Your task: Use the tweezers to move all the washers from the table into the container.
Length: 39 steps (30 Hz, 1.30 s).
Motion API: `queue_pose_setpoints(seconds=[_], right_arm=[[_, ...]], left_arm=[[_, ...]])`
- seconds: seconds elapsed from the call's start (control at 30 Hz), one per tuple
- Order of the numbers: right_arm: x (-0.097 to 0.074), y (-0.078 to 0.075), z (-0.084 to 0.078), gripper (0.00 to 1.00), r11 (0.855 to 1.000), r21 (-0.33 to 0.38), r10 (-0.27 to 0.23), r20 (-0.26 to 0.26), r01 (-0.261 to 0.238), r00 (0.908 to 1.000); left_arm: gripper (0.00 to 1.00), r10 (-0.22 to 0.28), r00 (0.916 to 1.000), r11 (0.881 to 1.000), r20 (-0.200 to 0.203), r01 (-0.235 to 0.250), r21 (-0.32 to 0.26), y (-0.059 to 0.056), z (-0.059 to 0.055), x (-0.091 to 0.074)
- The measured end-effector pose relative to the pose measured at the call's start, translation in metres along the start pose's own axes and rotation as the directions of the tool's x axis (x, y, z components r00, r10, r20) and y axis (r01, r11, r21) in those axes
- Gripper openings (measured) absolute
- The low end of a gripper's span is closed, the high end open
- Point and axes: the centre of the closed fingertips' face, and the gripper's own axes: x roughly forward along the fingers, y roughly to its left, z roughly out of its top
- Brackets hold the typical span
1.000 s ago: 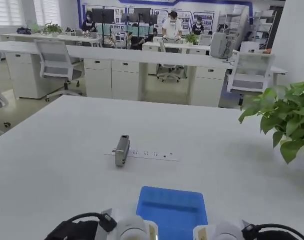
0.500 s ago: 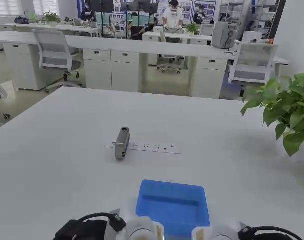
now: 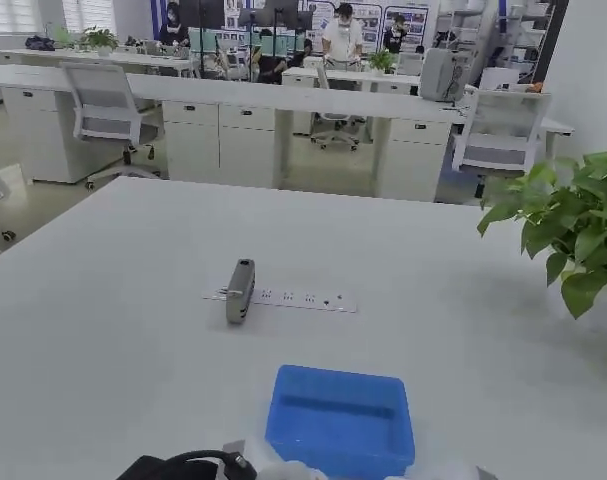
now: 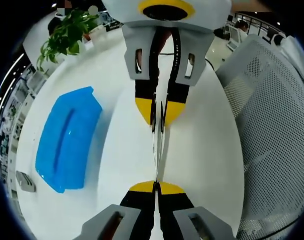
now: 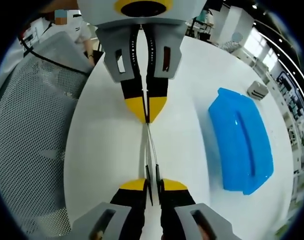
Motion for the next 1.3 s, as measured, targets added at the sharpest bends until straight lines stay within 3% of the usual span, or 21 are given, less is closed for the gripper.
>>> queue_pose_setpoints(seconds=[0.17, 0.27, 0.4, 0.47, 0.6, 0.7, 0.73, 0.83, 0.87, 0.9, 0.93, 0.97, 1.0, 1.07, 1.13, 1.17, 1.23, 1.3], right_arm=[[-0.003, 0.001, -0.003, 0.06, 1.000, 0.016, -0.019, -0.014, 0.019, 0.9997], [-0.006, 0.002, -0.006, 0.10, 0.995, 0.093, -0.020, -0.001, 0.020, 0.9998], [-0.021, -0.001, 0.000, 0.12, 0.985, 0.160, -0.073, 0.060, 0.062, 0.9956], [-0.033, -0.001, 0.006, 0.14, 0.972, 0.221, -0.106, 0.105, 0.081, 0.9889], [-0.053, -0.001, 0.006, 0.17, 0.929, 0.346, -0.189, 0.132, 0.134, 0.9730], [-0.066, 0.002, 0.012, 0.23, 0.876, 0.463, -0.250, 0.193, 0.136, 0.9490], [-0.073, 0.001, 0.015, 0.25, 0.843, 0.520, -0.289, 0.223, 0.138, 0.9310], [-0.090, -0.001, 0.018, 0.34, 0.784, 0.596, -0.385, 0.250, 0.173, 0.8883], [-0.096, -0.002, 0.018, 0.35, 0.758, 0.624, -0.424, 0.252, 0.189, 0.8700], [-0.101, -0.002, 0.018, 0.37, 0.744, 0.639, -0.443, 0.253, 0.195, 0.8599], [-0.105, -0.002, 0.015, 0.37, 0.717, 0.666, -0.467, 0.237, 0.208, 0.8518], [-0.106, 0.001, 0.015, 0.38, 0.724, 0.658, -0.461, 0.239, 0.207, 0.8543], [-0.107, 0.002, 0.015, 0.41, 0.723, 0.658, -0.467, 0.239, 0.212, 0.8514], [-0.108, 0.006, 0.013, 0.46, 0.712, 0.666, -0.474, 0.222, 0.223, 0.8519], [-0.111, 0.006, 0.009, 0.54, 0.689, 0.679, -0.510, 0.208, 0.252, 0.8346], [-0.113, 0.004, 0.009, 0.58, 0.670, 0.697, -0.531, 0.208, 0.257, 0.8213], [-0.117, 0.004, 0.012, 0.65, 0.623, 0.755, -0.547, 0.235, 0.204, 0.8032], [-0.120, 0.002, 0.011, 0.69, 0.614, 0.761, -0.560, 0.235, 0.208, 0.7941]], left_arm=[[0.00, 0.002, 1.0000, 1.000, 0.000, -0.002, -0.010, -0.001, -0.001, 0.003], [0.00, 0.007, 1.0000, 1.000, 0.001, -0.007, 0.002, -0.001, 0.000, 0.003], [0.00, 0.003, 1.0000, 1.000, 0.003, -0.003, 0.007, -0.001, 0.000, 0.003], [0.00, 0.001, 1.0000, 1.000, 0.004, -0.001, 0.009, -0.001, 0.000, 0.003], [0.00, 0.006, 0.9998, 1.000, 0.020, -0.006, 0.016, -0.001, 0.000, 0.003], [0.00, 0.014, 0.9996, 1.000, 0.024, -0.013, -0.011, -0.001, 0.000, 0.003], [0.00, 0.022, 0.9995, 1.000, 0.021, -0.022, -0.022, -0.001, 0.000, 0.003], [0.00, 0.043, 0.9989, 0.998, 0.018, -0.042, -0.050, -0.001, 0.001, 0.003], [0.00, 0.047, 0.9987, 0.997, 0.021, -0.046, -0.068, -0.002, 0.001, 0.002], [0.00, 0.053, 0.9983, 0.996, 0.023, -0.051, -0.078, -0.001, 0.001, 0.002], [0.00, 0.064, 0.9975, 0.993, 0.029, -0.061, -0.104, -0.001, 0.001, 0.002], [0.00, 0.067, 0.9972, 0.993, 0.032, -0.064, -0.102, -0.001, 0.001, 0.002], [0.01, 0.076, 0.9965, 0.992, 0.036, -0.072, -0.107, -0.001, 0.001, 0.002], [0.06, 0.117, 0.9923, 0.983, 0.041, -0.110, -0.145, 0.004, -0.001, 0.000], [0.12, 0.121, 0.9915, 0.972, 0.047, -0.109, -0.209, 0.006, -0.002, -0.002], [0.17, 0.128, 0.9902, 0.965, 0.056, -0.111, -0.238, 0.007, -0.002, -0.003], [0.26, 0.141, 0.9859, 0.935, 0.089, -0.103, -0.339, 0.007, -0.004, -0.006], [0.34, 0.176, 0.9772, 0.903, 0.118, -0.113, -0.414, 0.009, -0.004, -0.011]])
